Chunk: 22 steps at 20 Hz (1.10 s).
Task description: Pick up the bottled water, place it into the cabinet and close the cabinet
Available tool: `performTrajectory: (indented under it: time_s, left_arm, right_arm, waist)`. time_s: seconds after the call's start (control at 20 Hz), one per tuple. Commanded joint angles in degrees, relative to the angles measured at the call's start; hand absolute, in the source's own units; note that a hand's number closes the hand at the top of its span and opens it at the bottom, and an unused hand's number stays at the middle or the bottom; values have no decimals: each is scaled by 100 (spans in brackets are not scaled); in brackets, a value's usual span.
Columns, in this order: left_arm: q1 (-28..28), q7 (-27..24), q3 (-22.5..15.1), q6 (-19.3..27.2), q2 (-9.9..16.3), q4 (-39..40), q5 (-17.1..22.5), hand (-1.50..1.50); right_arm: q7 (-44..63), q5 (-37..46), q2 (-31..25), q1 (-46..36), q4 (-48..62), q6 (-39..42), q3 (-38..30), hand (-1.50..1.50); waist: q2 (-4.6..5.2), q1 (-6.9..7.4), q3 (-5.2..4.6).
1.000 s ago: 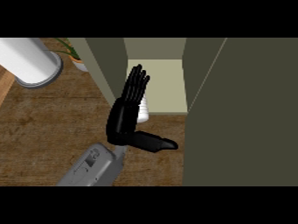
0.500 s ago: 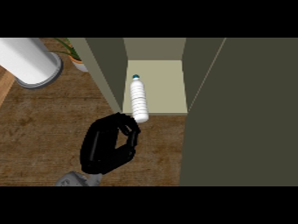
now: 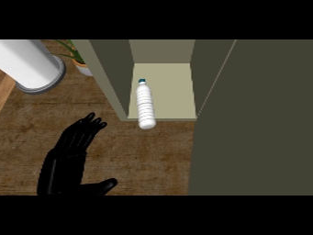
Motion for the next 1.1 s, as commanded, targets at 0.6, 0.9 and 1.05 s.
performTrajectory:
  time_s: [0.6, 0.9, 1.05]
  left_arm:
    - [1242, -48, 1047, -909, 889, -907, 1070, -150]
    - [1657, -96, 1374, -1465, 1247, -927, 1394, -150]
    - [1679, -36, 1554, -1657, 1482, -905, 1464, -150]
  right_arm:
    - [1257, 1241, -555, -940, -1072, 218, 1884, 150]
    - [1412, 600, -150, -831, -745, -373, 2625, 150]
    - [1369, 490, -141, -935, -593, -453, 2761, 150]
  waist:
    - [-40, 219, -68]
    - [83, 420, -70]
    - [99, 530, -74]
